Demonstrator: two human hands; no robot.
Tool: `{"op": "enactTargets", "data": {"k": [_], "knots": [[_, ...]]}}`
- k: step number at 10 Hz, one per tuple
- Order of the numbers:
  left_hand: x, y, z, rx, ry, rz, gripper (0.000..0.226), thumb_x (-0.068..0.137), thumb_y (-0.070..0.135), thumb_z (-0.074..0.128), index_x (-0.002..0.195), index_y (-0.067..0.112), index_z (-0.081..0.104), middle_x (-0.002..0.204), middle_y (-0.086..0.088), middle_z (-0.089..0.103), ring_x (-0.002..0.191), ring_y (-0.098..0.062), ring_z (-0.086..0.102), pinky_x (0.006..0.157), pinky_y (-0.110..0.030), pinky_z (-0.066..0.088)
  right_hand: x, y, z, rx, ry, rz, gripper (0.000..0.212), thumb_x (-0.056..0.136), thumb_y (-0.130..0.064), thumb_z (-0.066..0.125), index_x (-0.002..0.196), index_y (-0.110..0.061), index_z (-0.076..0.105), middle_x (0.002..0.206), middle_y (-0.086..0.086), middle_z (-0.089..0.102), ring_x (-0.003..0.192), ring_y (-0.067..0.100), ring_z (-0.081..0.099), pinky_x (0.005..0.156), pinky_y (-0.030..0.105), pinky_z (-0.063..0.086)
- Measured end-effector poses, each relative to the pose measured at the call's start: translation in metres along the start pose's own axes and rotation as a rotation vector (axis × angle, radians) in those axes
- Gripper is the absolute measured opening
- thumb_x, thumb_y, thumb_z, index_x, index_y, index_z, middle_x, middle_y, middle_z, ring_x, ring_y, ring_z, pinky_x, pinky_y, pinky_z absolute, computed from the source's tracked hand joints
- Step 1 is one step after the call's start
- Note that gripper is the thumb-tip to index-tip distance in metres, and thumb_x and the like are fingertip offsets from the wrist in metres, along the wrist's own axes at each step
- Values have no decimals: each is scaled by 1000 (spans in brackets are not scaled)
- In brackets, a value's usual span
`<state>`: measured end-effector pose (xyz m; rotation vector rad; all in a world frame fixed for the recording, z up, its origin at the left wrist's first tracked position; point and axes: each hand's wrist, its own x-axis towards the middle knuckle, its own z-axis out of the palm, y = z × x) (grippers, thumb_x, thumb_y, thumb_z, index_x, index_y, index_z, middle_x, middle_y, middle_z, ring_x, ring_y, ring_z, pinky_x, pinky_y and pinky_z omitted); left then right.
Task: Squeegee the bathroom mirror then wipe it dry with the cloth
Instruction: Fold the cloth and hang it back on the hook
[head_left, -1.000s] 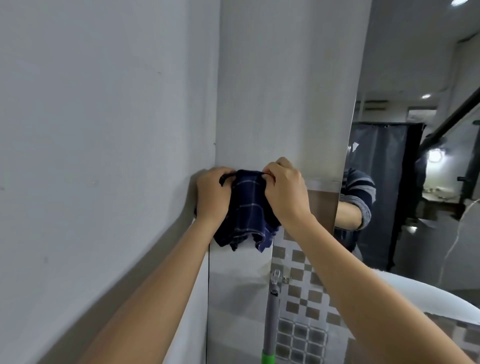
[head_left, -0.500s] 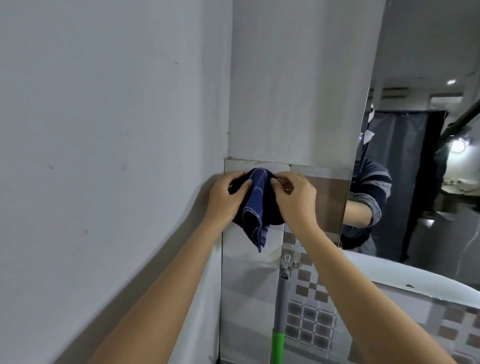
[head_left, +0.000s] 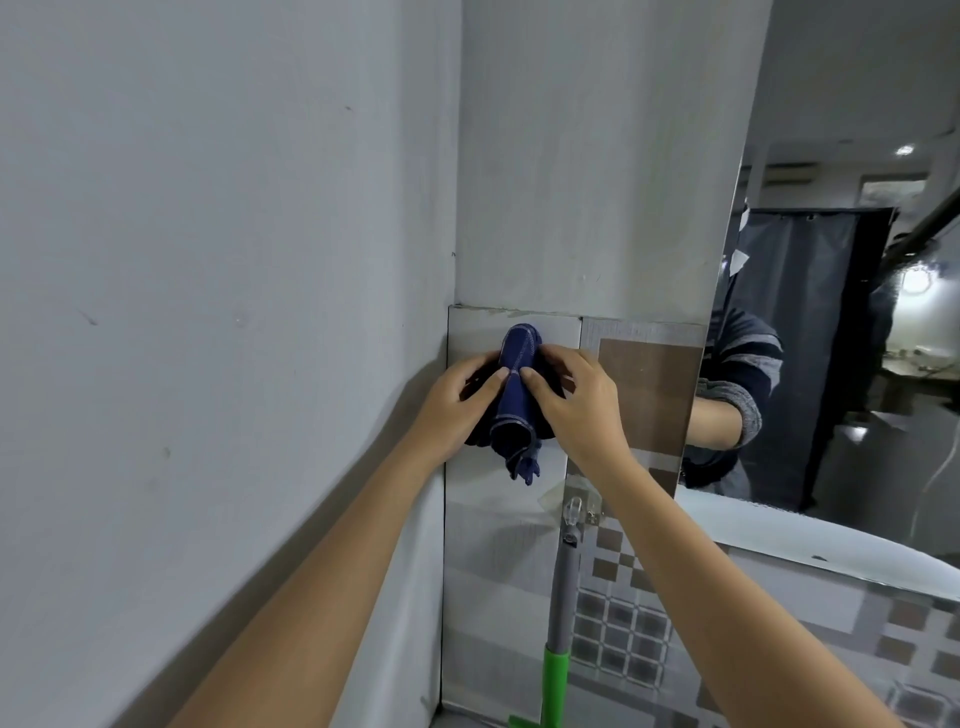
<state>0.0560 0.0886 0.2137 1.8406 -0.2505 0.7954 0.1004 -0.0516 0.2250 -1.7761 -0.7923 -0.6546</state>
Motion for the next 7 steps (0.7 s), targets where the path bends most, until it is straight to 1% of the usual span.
{"op": "enactTargets", "data": {"k": [1, 2, 3, 4, 5, 6, 7], "knots": [[2, -3, 2, 32, -7, -1, 22, 93, 28, 50, 114, 25, 57, 114, -1, 63, 103, -9, 60, 89, -26, 49, 0, 2, 1, -59, 0, -34, 30, 89, -20, 60, 116, -8, 61, 110, 8, 62, 91, 8, 50, 73, 6, 35], [3, 0, 1, 73, -11, 5, 24, 93, 28, 51, 115, 22, 58, 112, 0, 64, 101, -9, 61, 88, -26, 50, 1, 0, -1, -78, -14, -26, 27, 89, -19, 59, 113, -8, 62, 109, 9, 63, 89, 10, 51, 80, 18, 36], [-3, 11, 2, 184, 16, 60, 23, 94, 23, 49, 115, 18, 57, 107, 4, 59, 98, -6, 57, 85, -20, 46, -2, -6, -6, -111, -49, -23, 27, 91, -20, 56, 114, -7, 62, 111, 10, 63, 90, 12, 51, 81, 18, 35], [-11, 21, 4, 315, 36, 33, 31, 95, 28, 45, 122, 15, 50, 119, -1, 50, 109, -11, 48, 88, -20, 35, -11, -13, -13, -150, -103, 10, 27, 95, -21, 49, 117, -9, 58, 114, 12, 60, 100, 22, 54, 81, 22, 36], [-22, 27, 5, 419, 34, -1, 45, 96, 35, 41, 135, 13, 38, 135, -1, 41, 122, -9, 37, 97, -21, 28, -23, -15, -19, -223, -149, -3, 31, 96, -24, 45, 122, -9, 52, 120, 10, 56, 109, 26, 50, 85, 27, 36], [-47, 36, 5, 534, 25, -64, 60, 95, 45, 35, 145, 16, 19, 155, -2, 14, 142, -14, 9, 112, -31, 10, -43, -15, -27, -289, -181, -12, 42, 94, -25, 47, 132, -11, 42, 131, 8, 49, 122, 27, 43, 99, 34, 36], [-74, 41, 10, 558, 57, -72, 62, 95, 45, 35, 146, 15, 16, 156, 0, 10, 142, -12, 4, 115, -34, 9, -63, -11, -33, -336, -223, 19, 57, 94, -28, 47, 145, -12, 26, 144, 10, 39, 134, 27, 33, 111, 39, 31]]}}
